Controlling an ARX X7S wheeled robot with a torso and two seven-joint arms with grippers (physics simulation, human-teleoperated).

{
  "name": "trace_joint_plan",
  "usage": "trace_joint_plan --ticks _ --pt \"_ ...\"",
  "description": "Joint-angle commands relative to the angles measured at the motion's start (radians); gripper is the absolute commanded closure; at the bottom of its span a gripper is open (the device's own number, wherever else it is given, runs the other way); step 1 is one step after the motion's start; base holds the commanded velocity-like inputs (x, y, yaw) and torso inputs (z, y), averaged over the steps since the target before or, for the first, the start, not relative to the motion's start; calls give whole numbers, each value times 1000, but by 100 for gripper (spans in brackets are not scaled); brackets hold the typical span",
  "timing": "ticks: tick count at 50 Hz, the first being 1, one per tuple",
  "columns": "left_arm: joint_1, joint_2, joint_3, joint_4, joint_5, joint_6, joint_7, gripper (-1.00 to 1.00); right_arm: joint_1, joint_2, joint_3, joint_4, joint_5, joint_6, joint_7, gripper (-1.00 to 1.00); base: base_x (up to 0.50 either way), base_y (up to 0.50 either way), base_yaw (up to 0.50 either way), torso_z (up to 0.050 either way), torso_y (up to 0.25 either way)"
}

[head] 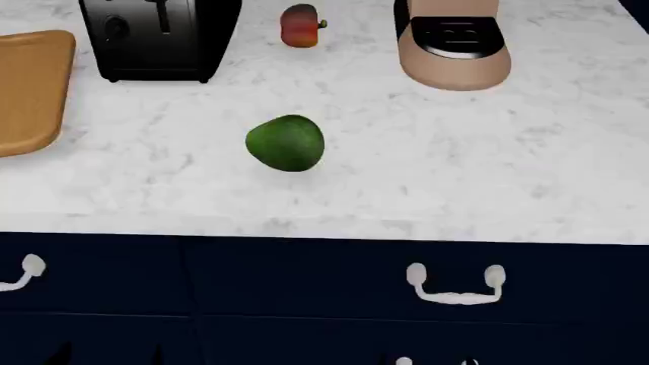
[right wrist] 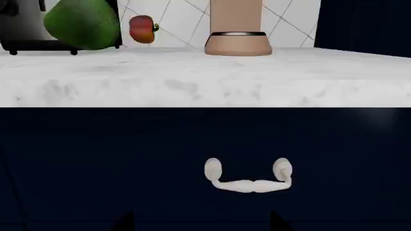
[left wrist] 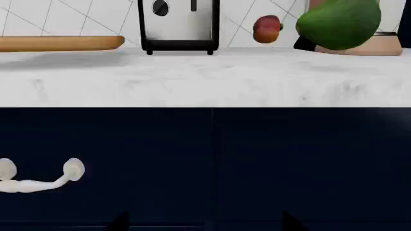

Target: Place the avocado, onion, tomato and bell pepper on the cutting board.

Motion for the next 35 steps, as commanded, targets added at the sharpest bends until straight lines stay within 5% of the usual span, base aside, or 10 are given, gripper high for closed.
trace_joint_plan --ticks 1,21,22,23,24,26,35 --pt "0 -10 11 0 0 0 0 -100 0 9 -13 0 9 0 0 -100 0 0 0 0 0" --pt "-4 -55 67 24 -45 -25 -78 -100 4 54 -63 8 56 -8 69 -100 0 0 0 0 0" --pt "-150 -55 44 -10 150 -150 -24 -100 73 150 150 150 150 -150 -150 -100 0 0 0 0 0" --pt "-5 -6 10 31 3 -34 -27 -100 2 9 0 8 12 -7 0 -100 0 0 0 0 0" --pt "41 -11 11 96 -8 64 -50 -100 0 8 -5 -4 22 -16 19 -100 0 0 0 0 0" --pt "37 -27 3 109 -89 12 -26 -100 4 21 -26 -1 23 -21 31 -100 0 0 0 0 0" --pt "95 -54 63 152 -27 180 -66 -100 5 47 -73 -67 24 36 64 -100 0 0 0 6 0"
